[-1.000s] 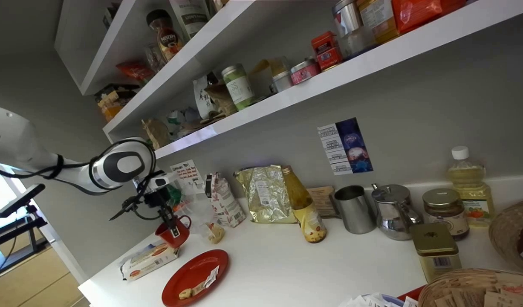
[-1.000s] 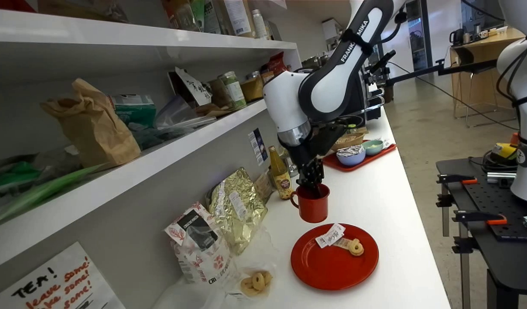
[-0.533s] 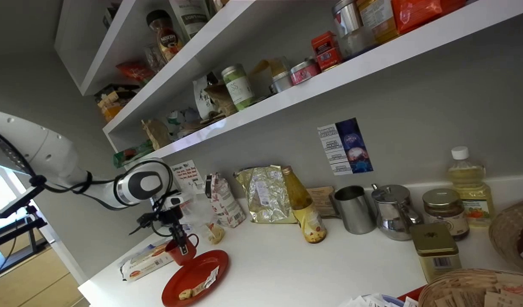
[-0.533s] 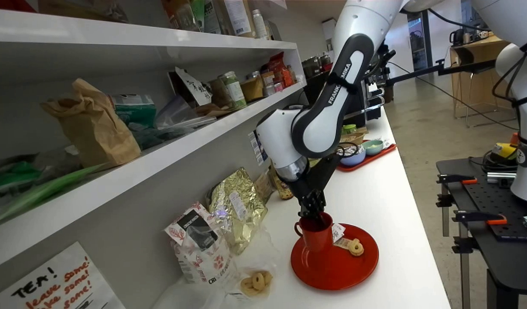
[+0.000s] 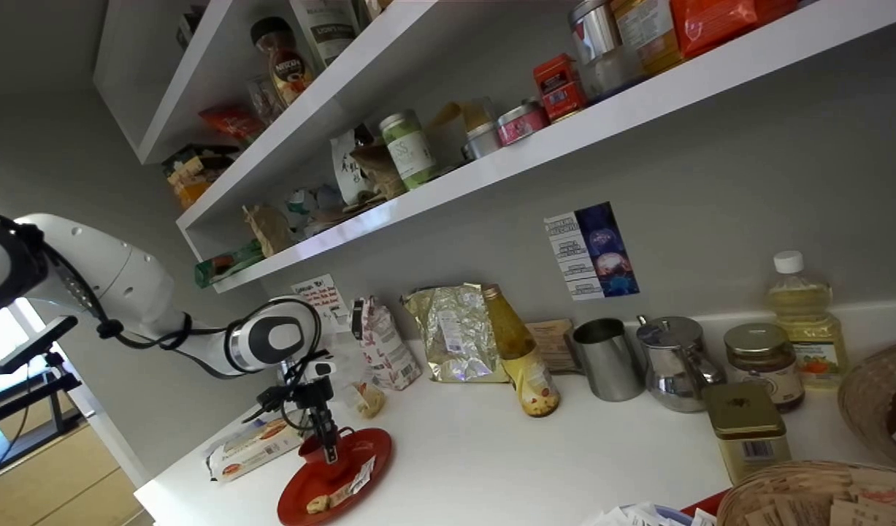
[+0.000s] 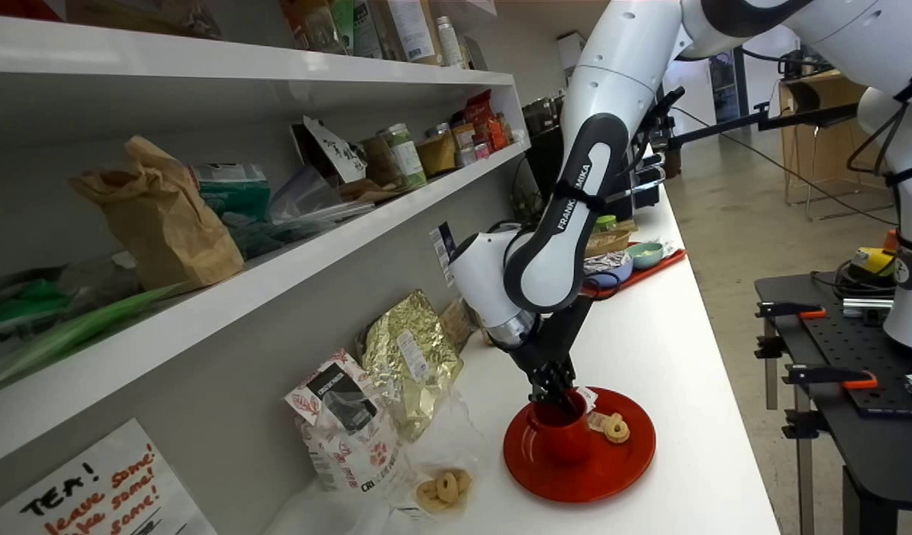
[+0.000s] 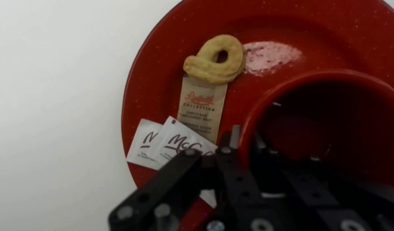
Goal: Put the orange cup on the orange plate
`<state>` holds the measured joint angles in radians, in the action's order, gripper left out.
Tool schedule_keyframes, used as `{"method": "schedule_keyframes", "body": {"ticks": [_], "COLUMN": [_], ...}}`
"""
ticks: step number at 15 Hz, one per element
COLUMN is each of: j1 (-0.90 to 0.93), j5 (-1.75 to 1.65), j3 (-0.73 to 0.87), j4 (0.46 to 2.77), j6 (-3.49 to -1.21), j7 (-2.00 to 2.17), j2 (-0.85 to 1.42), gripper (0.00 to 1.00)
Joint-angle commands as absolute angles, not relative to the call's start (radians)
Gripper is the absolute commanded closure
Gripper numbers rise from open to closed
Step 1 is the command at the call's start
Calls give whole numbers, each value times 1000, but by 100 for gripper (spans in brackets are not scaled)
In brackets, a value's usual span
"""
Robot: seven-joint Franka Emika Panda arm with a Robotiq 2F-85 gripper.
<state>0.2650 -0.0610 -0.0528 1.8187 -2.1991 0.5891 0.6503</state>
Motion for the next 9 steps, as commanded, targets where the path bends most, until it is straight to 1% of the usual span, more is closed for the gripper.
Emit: {"method": "schedule_keyframes", "body": {"ticks": [1, 9], "j1": [265, 255], "j5": [-28, 22], "j3": [-41, -48], "j4": [1759, 1739], "j6": [-2145, -2115], "j7": [572, 557], "j2": [675, 702], "gripper": [98, 98]}}
